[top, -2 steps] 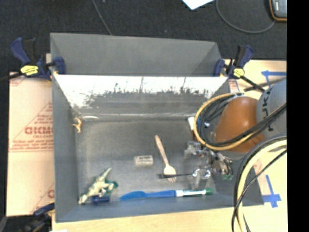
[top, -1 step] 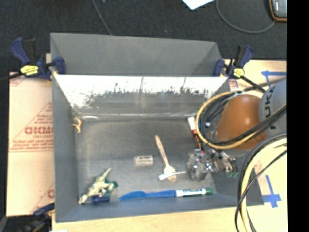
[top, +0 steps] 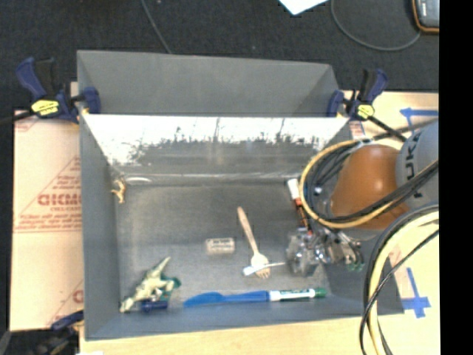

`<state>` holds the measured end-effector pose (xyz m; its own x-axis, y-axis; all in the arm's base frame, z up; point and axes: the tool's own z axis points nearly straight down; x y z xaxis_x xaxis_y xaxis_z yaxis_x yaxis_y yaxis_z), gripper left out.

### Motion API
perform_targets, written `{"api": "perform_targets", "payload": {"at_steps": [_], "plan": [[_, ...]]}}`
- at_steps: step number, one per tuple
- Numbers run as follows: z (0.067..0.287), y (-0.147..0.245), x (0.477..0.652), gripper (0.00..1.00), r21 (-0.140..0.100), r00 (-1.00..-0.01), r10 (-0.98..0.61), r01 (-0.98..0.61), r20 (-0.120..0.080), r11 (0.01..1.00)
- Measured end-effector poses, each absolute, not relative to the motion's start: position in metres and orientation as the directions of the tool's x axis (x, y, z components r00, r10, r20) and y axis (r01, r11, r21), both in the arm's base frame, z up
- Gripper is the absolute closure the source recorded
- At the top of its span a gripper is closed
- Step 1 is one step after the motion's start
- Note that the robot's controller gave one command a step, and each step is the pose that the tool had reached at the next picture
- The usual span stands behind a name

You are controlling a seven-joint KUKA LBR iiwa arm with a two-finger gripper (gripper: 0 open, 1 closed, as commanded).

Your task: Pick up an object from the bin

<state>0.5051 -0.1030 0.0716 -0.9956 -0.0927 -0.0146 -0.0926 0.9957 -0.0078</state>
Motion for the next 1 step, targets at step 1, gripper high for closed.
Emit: {"api": "perform_targets", "payload": {"at_steps": [1], "plan": [[0.0848,-0.1032,0.5042,1.00,-0.008,-0.996,-0.093,-0.093,-0.013,0.996]]}}
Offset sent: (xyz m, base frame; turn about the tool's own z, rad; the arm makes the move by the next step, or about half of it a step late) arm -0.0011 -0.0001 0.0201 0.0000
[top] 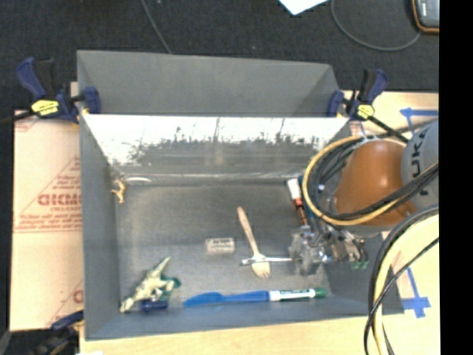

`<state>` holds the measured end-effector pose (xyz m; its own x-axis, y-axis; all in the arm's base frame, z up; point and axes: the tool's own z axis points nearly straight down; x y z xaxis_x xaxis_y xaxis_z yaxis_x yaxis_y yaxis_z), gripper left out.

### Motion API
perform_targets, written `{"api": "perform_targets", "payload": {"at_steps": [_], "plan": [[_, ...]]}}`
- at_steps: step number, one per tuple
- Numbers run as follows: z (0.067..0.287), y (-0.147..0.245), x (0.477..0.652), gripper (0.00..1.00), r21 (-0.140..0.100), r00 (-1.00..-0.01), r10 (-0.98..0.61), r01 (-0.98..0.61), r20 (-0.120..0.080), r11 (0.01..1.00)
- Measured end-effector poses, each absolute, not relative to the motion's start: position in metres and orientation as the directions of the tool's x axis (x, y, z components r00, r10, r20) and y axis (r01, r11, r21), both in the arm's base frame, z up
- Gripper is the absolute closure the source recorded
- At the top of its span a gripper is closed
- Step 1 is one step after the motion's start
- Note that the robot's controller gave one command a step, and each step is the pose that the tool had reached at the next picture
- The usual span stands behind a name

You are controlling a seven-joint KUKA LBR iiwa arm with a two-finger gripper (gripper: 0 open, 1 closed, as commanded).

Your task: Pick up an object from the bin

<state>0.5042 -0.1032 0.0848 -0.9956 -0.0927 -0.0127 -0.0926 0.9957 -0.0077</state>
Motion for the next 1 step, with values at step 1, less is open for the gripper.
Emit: {"api": "perform_targets", "payload": {"at_steps": [1], "plan": [[0.0968,-0.1039,0.5056,1.00,-0.010,-0.996,-0.093,-0.093,-0.019,0.996]]}}
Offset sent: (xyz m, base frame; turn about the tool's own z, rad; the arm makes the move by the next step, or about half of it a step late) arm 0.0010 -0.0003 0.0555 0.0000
